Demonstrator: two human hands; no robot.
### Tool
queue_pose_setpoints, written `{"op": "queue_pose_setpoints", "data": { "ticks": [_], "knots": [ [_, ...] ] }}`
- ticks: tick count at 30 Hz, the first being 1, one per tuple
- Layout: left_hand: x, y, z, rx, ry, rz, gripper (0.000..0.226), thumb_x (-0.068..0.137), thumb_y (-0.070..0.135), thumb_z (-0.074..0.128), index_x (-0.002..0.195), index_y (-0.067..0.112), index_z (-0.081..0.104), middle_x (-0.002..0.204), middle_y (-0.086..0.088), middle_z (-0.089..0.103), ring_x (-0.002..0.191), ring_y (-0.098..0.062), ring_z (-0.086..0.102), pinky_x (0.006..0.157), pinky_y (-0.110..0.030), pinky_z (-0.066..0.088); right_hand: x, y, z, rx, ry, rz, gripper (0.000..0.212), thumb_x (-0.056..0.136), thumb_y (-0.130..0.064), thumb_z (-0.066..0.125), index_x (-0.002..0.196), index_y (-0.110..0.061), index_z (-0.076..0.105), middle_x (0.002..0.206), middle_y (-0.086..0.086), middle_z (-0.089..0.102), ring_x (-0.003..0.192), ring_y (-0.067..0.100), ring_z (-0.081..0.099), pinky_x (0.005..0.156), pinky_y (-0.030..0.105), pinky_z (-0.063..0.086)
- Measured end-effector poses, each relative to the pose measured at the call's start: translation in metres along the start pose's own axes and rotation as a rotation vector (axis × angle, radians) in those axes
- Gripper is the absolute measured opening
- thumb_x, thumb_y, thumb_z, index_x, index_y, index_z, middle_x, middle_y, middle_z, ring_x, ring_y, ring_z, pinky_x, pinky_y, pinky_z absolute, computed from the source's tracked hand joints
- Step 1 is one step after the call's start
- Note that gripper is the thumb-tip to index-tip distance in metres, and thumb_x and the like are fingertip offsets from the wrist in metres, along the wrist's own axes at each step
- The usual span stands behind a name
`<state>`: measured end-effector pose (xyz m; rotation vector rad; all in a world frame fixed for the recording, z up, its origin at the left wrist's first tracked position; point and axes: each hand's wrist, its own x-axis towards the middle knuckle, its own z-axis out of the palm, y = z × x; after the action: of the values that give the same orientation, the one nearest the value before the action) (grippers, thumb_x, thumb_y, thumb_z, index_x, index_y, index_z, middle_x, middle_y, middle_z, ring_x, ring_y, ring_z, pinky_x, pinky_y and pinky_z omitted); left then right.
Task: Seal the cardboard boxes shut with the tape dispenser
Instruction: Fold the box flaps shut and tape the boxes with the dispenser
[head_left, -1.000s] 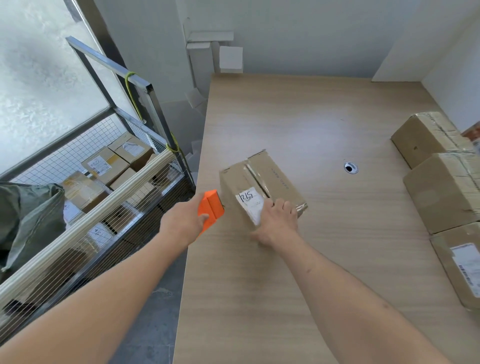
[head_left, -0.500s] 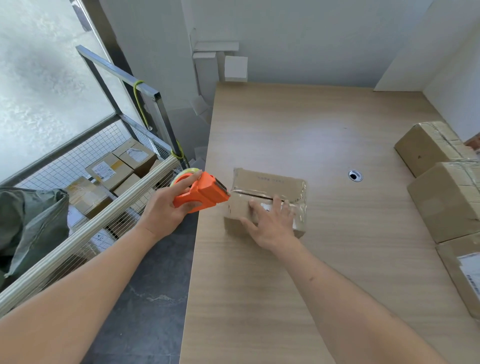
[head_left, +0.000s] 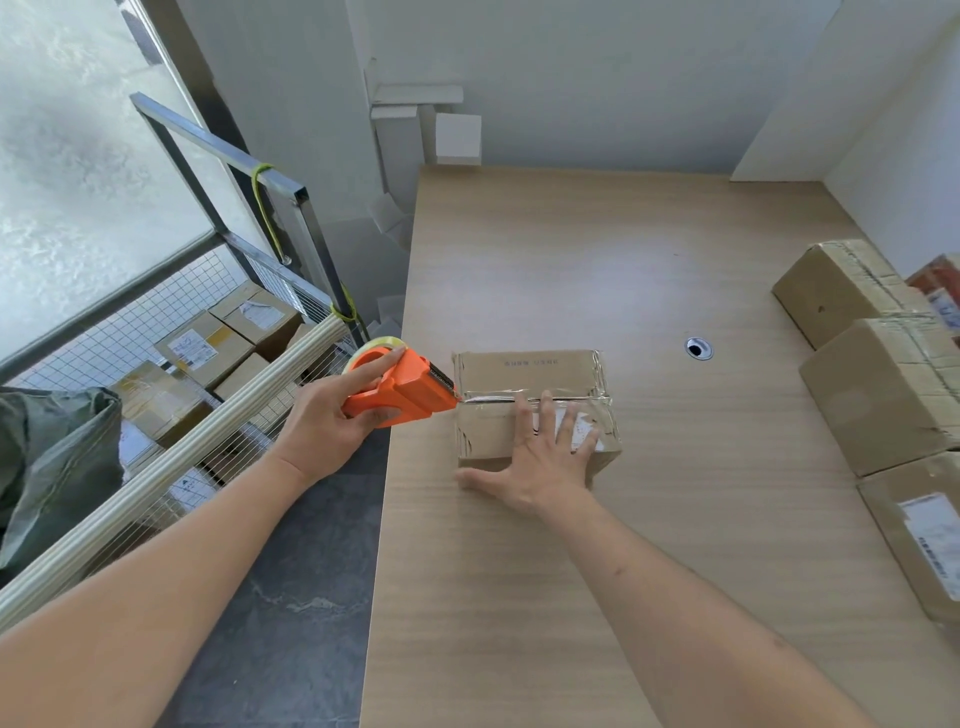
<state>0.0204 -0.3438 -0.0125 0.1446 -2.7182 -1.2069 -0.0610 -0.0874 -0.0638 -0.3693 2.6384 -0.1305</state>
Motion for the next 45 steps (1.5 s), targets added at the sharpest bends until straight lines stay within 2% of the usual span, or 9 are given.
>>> {"op": "queue_pose_setpoints", "data": {
  "ticks": [4, 8, 15, 19, 22, 25, 31, 40, 45],
  "knots": [
    [0.002, 0.001, 0.002, -0.003, -0.031, 0.015, 0.070, 0.086, 0.037, 0.071, 0.151, 0.039, 0.043, 0.134, -0.003, 0.064, 0.117, -0.023, 0.063, 0.101, -0.046, 0.053, 0.005, -0.028, -0.006, 0.121, 0.061, 0.144, 0.135, 0.059, -0.103, 0.041, 0.161, -0.027, -0.005, 0.168, 0.015, -0.016, 0.146, 0.052, -0.027, 0.117, 0.069, -0.010],
    [0.002, 0.002, 0.003, -0.029, 0.013, 0.011, 0.069, 0.090, 0.024, 0.074, 0.151, 0.036, 0.044, 0.135, -0.001, 0.063, 0.116, -0.021, 0.062, 0.101, -0.045, 0.053, 0.014, -0.047, -0.005, 0.118, 0.048, 0.161, 0.115, 0.074, -0.072, 0.063, 0.159, -0.019, 0.007, 0.165, 0.024, -0.012, 0.145, 0.058, -0.023, 0.116, 0.072, -0.006],
    [0.005, -0.005, 0.000, -0.094, 0.023, -0.034, 0.068, 0.090, 0.021, 0.076, 0.149, 0.040, 0.046, 0.134, 0.003, 0.064, 0.121, -0.018, 0.060, 0.102, -0.050, 0.053, 0.023, -0.004, -0.009, -0.037, 0.031, -0.345, 0.095, 0.085, -0.019, 0.071, 0.159, -0.025, 0.012, 0.171, -0.006, -0.005, 0.157, 0.029, -0.008, 0.127, 0.046, 0.000],
    [0.005, -0.001, 0.000, -0.094, -0.047, -0.022, 0.069, 0.090, 0.027, 0.074, 0.150, 0.041, 0.044, 0.136, 0.005, 0.062, 0.122, -0.015, 0.059, 0.102, -0.046, 0.052, 0.030, 0.019, -0.028, 0.076, -0.083, -0.400, 0.082, 0.082, 0.000, 0.058, 0.155, -0.028, 0.032, 0.169, -0.012, 0.013, 0.158, 0.021, 0.003, 0.128, 0.041, 0.007],
    [0.005, -0.001, 0.001, -0.047, -0.121, 0.008, 0.068, 0.090, 0.031, 0.072, 0.150, 0.042, 0.043, 0.134, 0.006, 0.063, 0.114, -0.016, 0.062, 0.097, -0.045, 0.055, 0.027, 0.019, -0.044, 0.774, -0.167, -0.352, 0.054, 0.089, -0.001, 0.056, 0.127, -0.039, 0.063, 0.145, 0.002, 0.058, 0.142, 0.025, 0.046, 0.119, 0.043, 0.036],
    [0.004, 0.001, 0.004, -0.072, -0.188, 0.010, 0.068, 0.090, 0.037, 0.071, 0.150, 0.044, 0.042, 0.135, 0.005, 0.061, 0.117, -0.020, 0.060, 0.097, -0.050, 0.054, 0.018, 0.007, -0.058, 1.092, -0.118, -0.473, 0.027, 0.098, -0.019, 0.067, 0.121, -0.034, 0.071, 0.125, -0.008, 0.071, 0.123, 0.007, 0.062, 0.107, 0.029, 0.048],
    [0.002, 0.016, 0.010, -0.100, -0.252, 0.028, 0.068, 0.092, 0.035, 0.069, 0.151, 0.049, 0.038, 0.132, 0.007, 0.061, 0.112, -0.016, 0.060, 0.094, -0.042, 0.055, 0.012, -0.002, -0.063, 1.129, 0.150, -0.389, 0.007, 0.090, -0.009, 0.077, 0.096, -0.009, 0.080, 0.081, 0.004, 0.076, 0.073, 0.015, 0.070, 0.075, 0.035, 0.062],
    [-0.006, 0.033, -0.007, 0.101, -0.469, -0.037, 0.065, 0.092, 0.048, 0.068, 0.147, 0.059, 0.035, 0.103, 0.032, 0.064, 0.092, -0.002, 0.063, 0.080, -0.024, 0.052, -0.002, 0.047, -0.038, 1.140, 0.264, -0.094, 0.016, 0.088, -0.008, 0.077, 0.076, -0.018, 0.080, 0.068, 0.003, 0.073, 0.060, 0.014, 0.065, 0.069, 0.036, 0.061],
    [-0.035, 0.002, -0.022, 0.099, -0.497, -0.158, 0.060, 0.091, 0.049, 0.070, 0.141, 0.065, 0.040, 0.101, 0.027, 0.069, 0.093, -0.001, 0.066, 0.082, -0.031, 0.057, 0.002, 0.106, -0.030, 1.083, 0.269, 0.090, 0.016, 0.088, -0.009, 0.077, 0.074, -0.017, 0.078, 0.064, 0.003, 0.072, 0.057, 0.013, 0.065, 0.074, 0.042, 0.063]
  ]
}}
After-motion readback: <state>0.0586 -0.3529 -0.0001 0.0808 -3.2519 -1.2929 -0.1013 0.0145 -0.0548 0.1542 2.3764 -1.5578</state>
